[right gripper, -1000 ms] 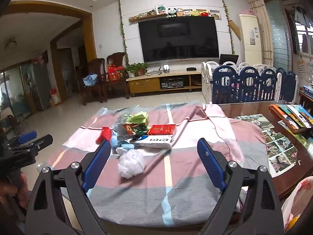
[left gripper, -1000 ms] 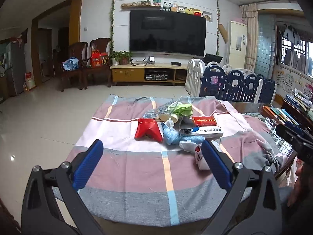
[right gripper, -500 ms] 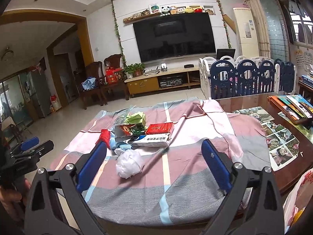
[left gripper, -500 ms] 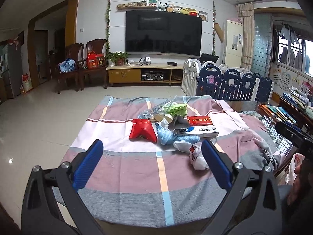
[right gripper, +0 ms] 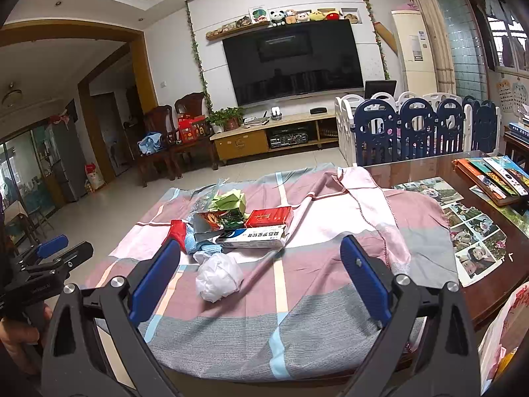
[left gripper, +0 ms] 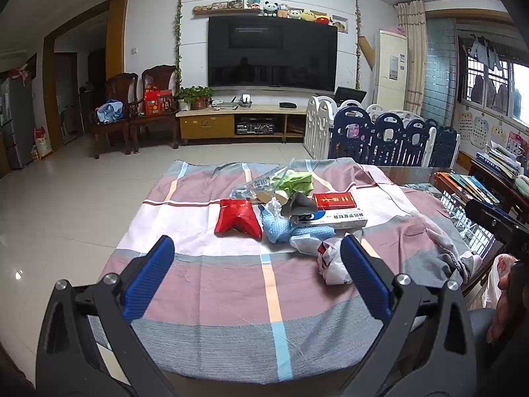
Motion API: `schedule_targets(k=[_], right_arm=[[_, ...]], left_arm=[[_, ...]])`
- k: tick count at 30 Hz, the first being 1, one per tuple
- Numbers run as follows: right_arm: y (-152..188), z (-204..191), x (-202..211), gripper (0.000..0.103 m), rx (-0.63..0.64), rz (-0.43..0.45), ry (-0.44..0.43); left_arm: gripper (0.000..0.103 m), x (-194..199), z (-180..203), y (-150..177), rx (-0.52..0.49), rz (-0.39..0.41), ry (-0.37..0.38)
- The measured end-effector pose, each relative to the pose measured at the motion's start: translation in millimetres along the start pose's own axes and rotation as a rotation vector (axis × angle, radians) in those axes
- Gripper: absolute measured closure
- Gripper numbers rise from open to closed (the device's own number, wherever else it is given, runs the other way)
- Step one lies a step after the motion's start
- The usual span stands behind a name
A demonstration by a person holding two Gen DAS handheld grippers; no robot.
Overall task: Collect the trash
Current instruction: 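Bring both tools back over the table toward the remaining trash, then grasp the green packet with the left tool while the right tool reaches for the green paper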
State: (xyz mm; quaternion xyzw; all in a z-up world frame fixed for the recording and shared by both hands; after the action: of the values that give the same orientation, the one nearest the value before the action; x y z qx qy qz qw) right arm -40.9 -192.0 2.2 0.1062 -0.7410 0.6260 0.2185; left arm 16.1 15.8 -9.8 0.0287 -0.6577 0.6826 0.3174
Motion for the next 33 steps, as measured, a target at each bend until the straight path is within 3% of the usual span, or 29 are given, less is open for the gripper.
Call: schedule_targets(k=[5,14,17,20,22,23,26,30,33], right_arm=[[-1,-1,0,0.008,-0.003,-0.002,-0.007],[-1,-3,-3,0.008,-0.013,-0.012,-0.036],[0,-2,-4,0.008,-0.026,-0.017,-0.050],[1,-5,-6,0.008,-0.023,-0.020,-0.057],[2,-6,-8,0.008,-0.014,-0.025,-0.058],[3,-7,-9,0.008,-0.011,-0.030,-0.057],[2,-4,-17,0.008,-0.033,-0.063,-0.063],[-11,-10,-39,0.008,-0.070,-0.070,-0.098],[-35,-36,-71,0.008,-0.042,-0.089,-0.129]], left_arm=[[0.003,-32,7,-8,-0.001,-0.042,0.067],[0.003,-148,26,-48,-0.025,-0.132,0.120],[0.009,-191,22,-50,-0.010,-0.196,0.119],[0.036,-234,19,-37,0.023,-0.324,0.160],[0.100,-249,19,-26,0.033,-0.399,0.182],[0.100,-250,18,-24,0.024,-0.401,0.162],[0.100,-220,20,-32,0.028,-0.321,0.207],[0.100,-142,10,-47,0.033,-0.136,0.200],[0.100,-103,-5,-39,0.085,-0.084,0.235]])
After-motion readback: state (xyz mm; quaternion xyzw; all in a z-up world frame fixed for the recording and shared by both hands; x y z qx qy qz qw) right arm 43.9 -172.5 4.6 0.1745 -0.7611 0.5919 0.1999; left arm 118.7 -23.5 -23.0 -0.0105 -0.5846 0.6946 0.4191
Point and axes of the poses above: each gripper's, at about its wrist camera, not at the fingertips, and x roughly against the way its jaws point, z to its right, y to its underside, the point moved 5 cm from there along -x, roughly the way its jaws point, and after that the axes turned 15 degrees about y, right-handed, at the moved point
